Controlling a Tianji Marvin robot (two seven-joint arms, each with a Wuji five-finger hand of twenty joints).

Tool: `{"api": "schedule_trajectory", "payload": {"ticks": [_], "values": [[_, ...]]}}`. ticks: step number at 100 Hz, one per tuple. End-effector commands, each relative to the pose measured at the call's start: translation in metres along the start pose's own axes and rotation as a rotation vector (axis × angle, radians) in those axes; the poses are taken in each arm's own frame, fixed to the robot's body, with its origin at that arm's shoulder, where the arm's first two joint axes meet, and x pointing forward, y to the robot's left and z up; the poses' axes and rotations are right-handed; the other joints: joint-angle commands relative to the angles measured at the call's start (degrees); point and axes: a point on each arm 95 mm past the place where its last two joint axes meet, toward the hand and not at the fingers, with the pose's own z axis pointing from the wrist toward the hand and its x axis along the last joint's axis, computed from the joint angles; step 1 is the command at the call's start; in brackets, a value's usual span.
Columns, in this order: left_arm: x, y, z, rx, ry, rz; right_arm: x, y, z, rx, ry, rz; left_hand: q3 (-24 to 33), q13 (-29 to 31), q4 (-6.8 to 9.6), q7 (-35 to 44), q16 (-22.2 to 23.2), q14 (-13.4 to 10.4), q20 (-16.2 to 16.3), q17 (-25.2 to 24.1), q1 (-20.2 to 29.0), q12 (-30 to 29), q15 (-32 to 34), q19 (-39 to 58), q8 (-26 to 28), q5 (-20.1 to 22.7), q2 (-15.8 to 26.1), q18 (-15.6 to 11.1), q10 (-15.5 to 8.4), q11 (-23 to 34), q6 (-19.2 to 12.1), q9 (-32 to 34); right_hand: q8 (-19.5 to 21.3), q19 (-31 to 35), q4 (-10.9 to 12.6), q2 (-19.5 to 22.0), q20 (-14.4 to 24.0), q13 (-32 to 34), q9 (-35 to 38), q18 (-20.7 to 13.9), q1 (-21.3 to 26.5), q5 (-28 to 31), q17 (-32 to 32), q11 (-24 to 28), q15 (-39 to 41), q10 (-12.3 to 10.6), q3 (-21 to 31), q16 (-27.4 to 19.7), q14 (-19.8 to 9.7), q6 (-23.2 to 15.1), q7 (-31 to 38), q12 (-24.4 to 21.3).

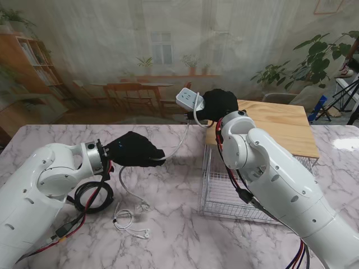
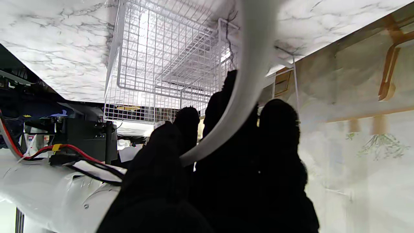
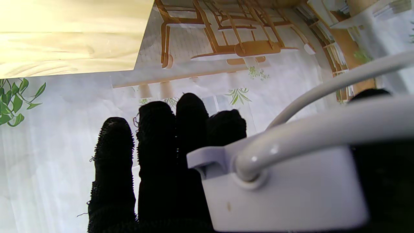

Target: Load the small electronics into the mesh drawer

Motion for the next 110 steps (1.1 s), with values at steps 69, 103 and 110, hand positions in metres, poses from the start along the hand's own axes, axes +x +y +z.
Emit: {"api": "schedule_trajectory", "payload": {"ticks": [69,103,110], "values": [[-0.020,-0.069,-0.005,0.088,-0.081,0.133,0.024,-0.061,-0.013,0.181,0.235,-0.147,0.43,4.13,-0.25,1.55,6.92,0.63,5.56,2.81,4.75,7.81,9.68,7.42,4.64,1.72,1.41,-1.71,3.87,6.33,-7.11,2.80,0.59,1.21,1.38,16.19,0.35,0.37,1.75,0.61,12.72,8.74,-0.46,4.35,5.57,-6.46,16.49,1.65,-0.77,-6.33,5.60,0.92],[-0.046,-0.076,0.014,0.029,-0.172,0.135,0.051,-0.075,-0.029,0.224,0.363,-0.091,-0.43,3.65,0.14,0.52,11.94,2.41,8.55,1.79,4.75,11.75,15.55,11.34,5.75,1.49,2.09,0.08,3.21,8.91,-7.80,2.73,0.60,1.22,1.37,16.12,0.25,0.47,1.95,0.55,12.35,8.87,-0.09,4.25,5.79,-6.81,16.78,1.72,-1.10,-6.64,5.68,0.95],[-0.051,-0.075,0.019,0.009,-0.188,0.133,0.055,-0.076,-0.032,0.230,0.378,-0.062,-0.60,3.50,0.10,0.48,12.18,2.19,8.64,1.68,4.75,11.98,15.69,11.40,5.89,1.45,2.11,0.09,3.11,8.99,-7.97,2.70,0.60,1.20,1.39,16.09,0.22,0.46,1.96,0.55,12.36,8.88,-0.06,4.24,5.84,-6.78,16.86,1.74,-1.11,-6.68,5.70,0.97]]}}
